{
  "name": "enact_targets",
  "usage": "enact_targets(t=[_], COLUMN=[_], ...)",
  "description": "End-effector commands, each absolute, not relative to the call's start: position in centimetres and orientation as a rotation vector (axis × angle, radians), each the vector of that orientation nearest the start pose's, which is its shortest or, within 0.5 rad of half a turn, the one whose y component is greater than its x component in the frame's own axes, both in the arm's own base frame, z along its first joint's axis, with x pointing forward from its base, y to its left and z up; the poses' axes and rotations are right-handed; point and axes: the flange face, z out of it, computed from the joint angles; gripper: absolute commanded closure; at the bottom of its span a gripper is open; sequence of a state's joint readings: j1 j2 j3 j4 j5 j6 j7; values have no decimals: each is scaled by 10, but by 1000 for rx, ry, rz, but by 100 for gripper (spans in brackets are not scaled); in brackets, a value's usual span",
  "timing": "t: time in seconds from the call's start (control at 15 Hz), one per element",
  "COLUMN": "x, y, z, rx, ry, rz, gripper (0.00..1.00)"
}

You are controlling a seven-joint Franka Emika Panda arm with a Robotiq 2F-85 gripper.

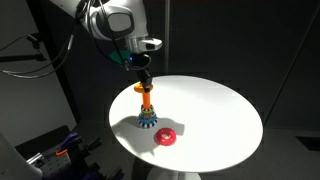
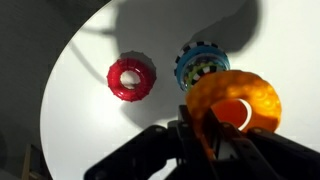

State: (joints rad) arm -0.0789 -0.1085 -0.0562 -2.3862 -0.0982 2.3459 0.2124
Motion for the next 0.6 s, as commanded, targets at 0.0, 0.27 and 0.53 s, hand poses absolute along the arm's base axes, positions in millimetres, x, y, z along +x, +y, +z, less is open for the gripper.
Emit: enact_targets(t=[0.0,0.27,0.53], x=[483,485,487], y=[-68,-68,-67], z=[371,369,367], rx=[-3154,-3152,-3147], ry=[476,474,475], rz=[-113,-113,-116], gripper=[95,95,95])
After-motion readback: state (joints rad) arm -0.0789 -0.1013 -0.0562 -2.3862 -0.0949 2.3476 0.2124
